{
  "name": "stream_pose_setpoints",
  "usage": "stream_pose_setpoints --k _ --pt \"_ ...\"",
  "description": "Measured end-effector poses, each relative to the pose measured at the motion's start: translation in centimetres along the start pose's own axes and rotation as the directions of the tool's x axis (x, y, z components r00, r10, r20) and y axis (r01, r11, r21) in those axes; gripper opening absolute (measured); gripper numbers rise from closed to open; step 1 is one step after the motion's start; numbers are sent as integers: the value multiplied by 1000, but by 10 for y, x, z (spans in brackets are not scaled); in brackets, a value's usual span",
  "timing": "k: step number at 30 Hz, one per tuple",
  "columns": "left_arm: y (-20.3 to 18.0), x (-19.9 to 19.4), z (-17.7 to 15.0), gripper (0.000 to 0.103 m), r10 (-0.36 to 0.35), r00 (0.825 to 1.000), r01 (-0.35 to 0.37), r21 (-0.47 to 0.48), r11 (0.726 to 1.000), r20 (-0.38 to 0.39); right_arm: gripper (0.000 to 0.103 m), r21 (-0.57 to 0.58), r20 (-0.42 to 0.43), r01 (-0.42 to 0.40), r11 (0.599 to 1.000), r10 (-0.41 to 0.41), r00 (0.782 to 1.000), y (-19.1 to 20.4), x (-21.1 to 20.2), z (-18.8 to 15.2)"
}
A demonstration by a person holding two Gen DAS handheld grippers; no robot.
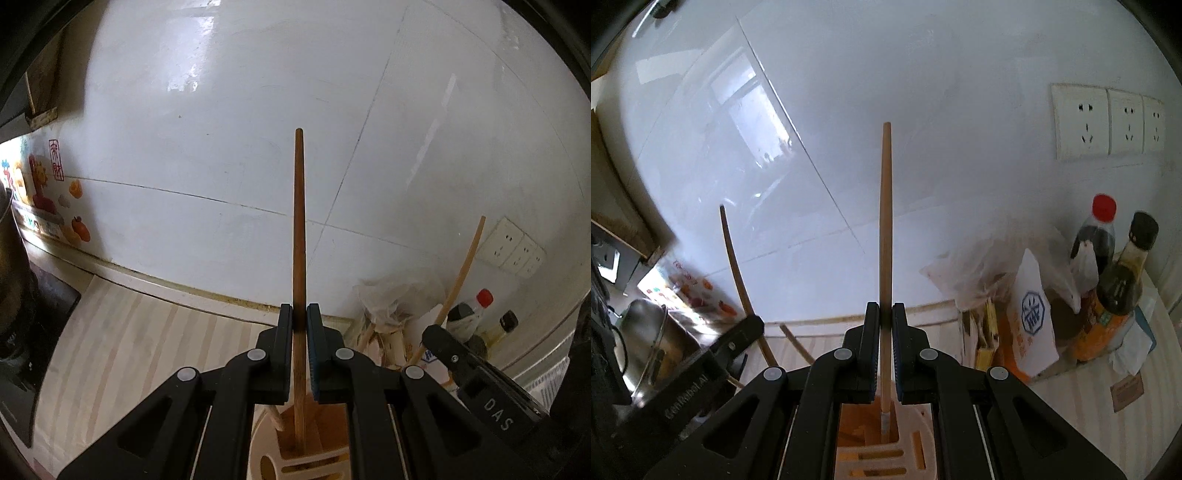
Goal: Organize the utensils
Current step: 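Carry the left tool's chopstick into the holder while the right tool inserts its chopstick, then open the left tool while the right tool opens above the holder, then return the left tool to grasp a chopstick while the right tool grasps another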
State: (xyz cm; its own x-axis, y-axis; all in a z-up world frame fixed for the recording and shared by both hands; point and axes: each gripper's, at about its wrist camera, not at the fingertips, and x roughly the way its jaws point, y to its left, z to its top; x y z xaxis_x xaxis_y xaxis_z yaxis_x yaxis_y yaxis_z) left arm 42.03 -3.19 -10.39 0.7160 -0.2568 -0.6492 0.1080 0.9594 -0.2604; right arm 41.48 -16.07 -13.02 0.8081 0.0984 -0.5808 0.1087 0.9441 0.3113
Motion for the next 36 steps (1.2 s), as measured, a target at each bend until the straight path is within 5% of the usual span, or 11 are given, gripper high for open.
stream_pose_setpoints --k 6,8,9,13,15,18,24,29,30,33,36 --pt "-3 -16 -1 7 -3 999 4 38 999 -36 8 -3 -67 -18 1000 18 998 -6 -1 -6" --pt "-5 -30 3 10 -3 1000 4 64 998 -25 15 0 -78 -25 1000 25 997 -7 -7 -4" --pt "-6 -37 5 13 -1 1000 2 77 997 -19 27 6 -72 -34 999 35 997 -8 -15 -1" --pt "0 -78 15 77 56 998 -58 66 996 32 42 17 -29 -45 999 46 999 -10 -49 12" --pt "6 -93 16 81 82 995 -85 50 995 49 49 25 -16 -48 999 49 999 -11 -68 15" --pt "19 -112 7 103 122 991 -124 35 992 48 59 34 -6 -31 999 31 999 -14 -96 13" --pt "44 -108 -47 103 202 977 -199 39 979 -63 84 39 -24 24 999 -24 999 -25 -123 -23" --pt "56 -66 -124 103 251 933 -232 104 967 -257 84 3 -178 96 995 -94 979 -43 -103 -81" --pt "57 -57 -136 103 258 921 -235 113 966 -291 82 2 -248 107 994 -103 963 -50 -91 -101" --pt "63 -25 -181 103 260 871 -223 135 965 -417 52 5 -408 120 993 -107 907 -69 -58 -146" --pt "66 2 -221 94 245 816 -199 143 969 -523 41 15 -526 122 992 -96 845 -84 -30 -186"
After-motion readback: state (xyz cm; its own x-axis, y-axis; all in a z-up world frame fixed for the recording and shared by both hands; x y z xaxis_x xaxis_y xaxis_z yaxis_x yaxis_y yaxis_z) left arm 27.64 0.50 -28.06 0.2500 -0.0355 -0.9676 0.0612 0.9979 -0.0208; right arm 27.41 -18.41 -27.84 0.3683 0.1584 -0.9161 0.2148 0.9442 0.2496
